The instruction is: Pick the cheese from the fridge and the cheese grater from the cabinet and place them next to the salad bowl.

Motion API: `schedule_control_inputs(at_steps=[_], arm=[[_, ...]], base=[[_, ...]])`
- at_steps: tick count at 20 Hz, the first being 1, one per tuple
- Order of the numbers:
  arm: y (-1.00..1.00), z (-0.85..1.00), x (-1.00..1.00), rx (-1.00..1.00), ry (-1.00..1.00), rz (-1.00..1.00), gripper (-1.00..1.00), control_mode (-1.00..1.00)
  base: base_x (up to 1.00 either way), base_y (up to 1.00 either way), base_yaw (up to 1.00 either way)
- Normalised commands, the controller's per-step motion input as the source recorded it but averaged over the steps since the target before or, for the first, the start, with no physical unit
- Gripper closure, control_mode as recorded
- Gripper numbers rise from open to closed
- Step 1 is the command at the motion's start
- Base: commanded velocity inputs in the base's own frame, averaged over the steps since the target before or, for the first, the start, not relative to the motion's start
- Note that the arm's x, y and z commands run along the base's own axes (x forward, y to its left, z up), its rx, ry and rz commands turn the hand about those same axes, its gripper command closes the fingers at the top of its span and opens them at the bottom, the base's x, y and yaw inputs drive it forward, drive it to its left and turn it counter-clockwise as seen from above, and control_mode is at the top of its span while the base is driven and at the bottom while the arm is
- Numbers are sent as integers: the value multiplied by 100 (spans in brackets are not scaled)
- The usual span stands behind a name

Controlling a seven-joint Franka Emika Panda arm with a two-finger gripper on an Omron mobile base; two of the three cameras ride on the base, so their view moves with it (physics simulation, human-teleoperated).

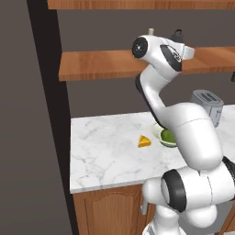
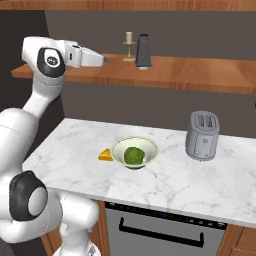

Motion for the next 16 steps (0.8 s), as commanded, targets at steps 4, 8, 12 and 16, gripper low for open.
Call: schedule_control_inputs(at_steps=[4, 8, 12, 16], arm=[[0, 0, 59, 0, 0, 0, -100, -100], [0, 0, 51, 0, 0, 0, -100, -100], [0, 0, 57, 0, 0, 0, -100, -100], [0, 0, 49, 0, 2, 0, -100, -100]], base=[[0, 0, 0], [0, 0, 0], [0, 0, 0], [0, 0, 0]])
